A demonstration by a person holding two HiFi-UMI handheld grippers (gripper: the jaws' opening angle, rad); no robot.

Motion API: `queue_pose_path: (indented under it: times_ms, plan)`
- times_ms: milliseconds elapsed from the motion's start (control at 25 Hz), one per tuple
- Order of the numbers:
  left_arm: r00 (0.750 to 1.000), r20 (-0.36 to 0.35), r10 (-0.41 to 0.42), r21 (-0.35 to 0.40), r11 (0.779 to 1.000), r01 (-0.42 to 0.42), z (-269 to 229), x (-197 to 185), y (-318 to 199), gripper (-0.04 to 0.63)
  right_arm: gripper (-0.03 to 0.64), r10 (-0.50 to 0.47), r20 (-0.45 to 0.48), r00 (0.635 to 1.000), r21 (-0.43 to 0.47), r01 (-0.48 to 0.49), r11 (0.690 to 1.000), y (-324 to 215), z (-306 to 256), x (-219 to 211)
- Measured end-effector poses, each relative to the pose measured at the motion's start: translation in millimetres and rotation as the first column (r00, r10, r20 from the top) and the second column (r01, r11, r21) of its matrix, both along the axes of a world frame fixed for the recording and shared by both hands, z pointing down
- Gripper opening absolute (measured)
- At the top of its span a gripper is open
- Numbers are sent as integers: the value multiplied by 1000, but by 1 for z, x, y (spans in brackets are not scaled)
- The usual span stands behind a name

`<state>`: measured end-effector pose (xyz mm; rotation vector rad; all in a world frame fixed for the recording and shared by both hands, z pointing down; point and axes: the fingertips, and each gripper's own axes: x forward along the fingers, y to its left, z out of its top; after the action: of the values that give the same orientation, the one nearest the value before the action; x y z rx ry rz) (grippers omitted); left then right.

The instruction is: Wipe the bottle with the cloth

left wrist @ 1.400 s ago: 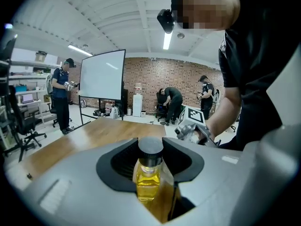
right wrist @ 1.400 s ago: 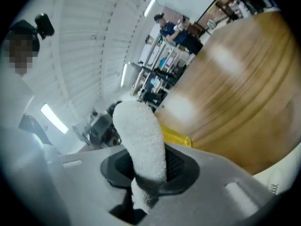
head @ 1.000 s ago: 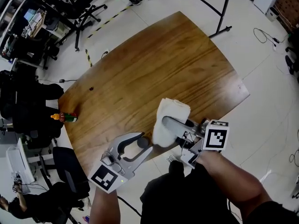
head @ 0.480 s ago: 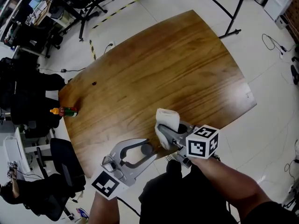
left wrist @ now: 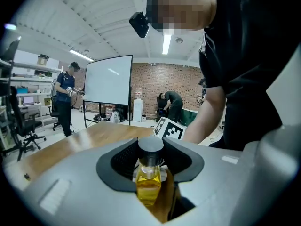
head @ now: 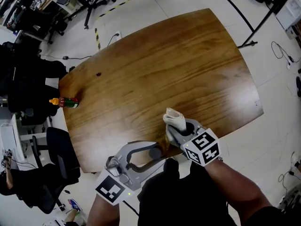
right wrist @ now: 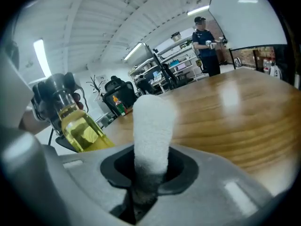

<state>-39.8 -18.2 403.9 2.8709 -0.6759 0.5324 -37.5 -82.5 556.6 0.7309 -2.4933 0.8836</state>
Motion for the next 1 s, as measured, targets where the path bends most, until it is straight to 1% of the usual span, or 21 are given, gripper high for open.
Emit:
queue_pose_path:
  times_ms: [40,80,160,200,240,280,320,360,400,440,480,520,560,600,640,760,840,1000]
  plan:
    - [1000,-6,3,4,1000,-3,0,3,0,179,74,5,15,1000,-2,-5,1000,-6,-7,6]
    - [1000,-12,6,9,1000,-6,-1,6,-1,179,74,21,51,998,-4,-21,1000,-14,-17,12]
    - [1000,-25,7,19,1000,-7,0,10,-1,179,75,42,171,984,-27,-38,999,-35,-47,18]
    - [999,-33,1,23,1000,0,0,12,-1,179,75,28,244,969,-56,-15,998,-44,-63,15]
    - [999,-42,-10,27,1000,11,-1,14,-1,179,75,-2,316,949,-94,34,995,-50,-79,9]
    - [999,-50,-22,28,999,24,-2,16,-1,179,75,-39,386,922,-140,100,985,-55,-92,0]
    - [998,-57,-33,26,999,35,-4,17,-1,179,74,-70,448,891,-197,176,964,-59,-103,-11]
    - [997,-63,-40,22,999,42,-5,18,-2,179,75,-91,500,861,-270,255,928,-60,-110,-22]
    - [997,-68,-43,19,999,44,-7,18,-3,179,75,-103,538,837,-352,334,875,-58,-113,-35]
    - [996,-72,-42,18,999,44,-10,17,-4,179,74,-120,558,821,-423,406,810,-52,-115,-49]
    - [996,-76,-40,20,999,42,-13,15,-5,179,74,-155,561,813,-468,466,751,-43,-115,-63]
    - [996,-78,-38,22,999,40,-16,12,-6,179,75,-211,543,813,-487,509,709,-32,-114,-75]
    - [996,-81,-35,25,999,37,-18,10,-6,179,75,-279,503,818,-485,535,692,-22,-109,-84]
    - [996,-82,-33,27,999,35,-18,8,-5,179,75,-345,455,821,-468,550,692,-15,-102,-90]
    - [996,-81,-32,29,999,34,-17,7,-5,179,75,-400,411,819,-442,563,698,-9,-95,-93]
    - [995,-84,-46,35,998,49,-13,6,-7,179,75,-516,304,801,-349,597,722,0,-71,-96]
    - [994,-91,-60,38,997,64,-12,5,-11,179,75,-550,255,795,-305,606,734,2,-54,-95]
    - [993,-99,-69,37,997,73,-11,2,-13,179,75,-557,215,802,-263,597,758,2,-33,-94]
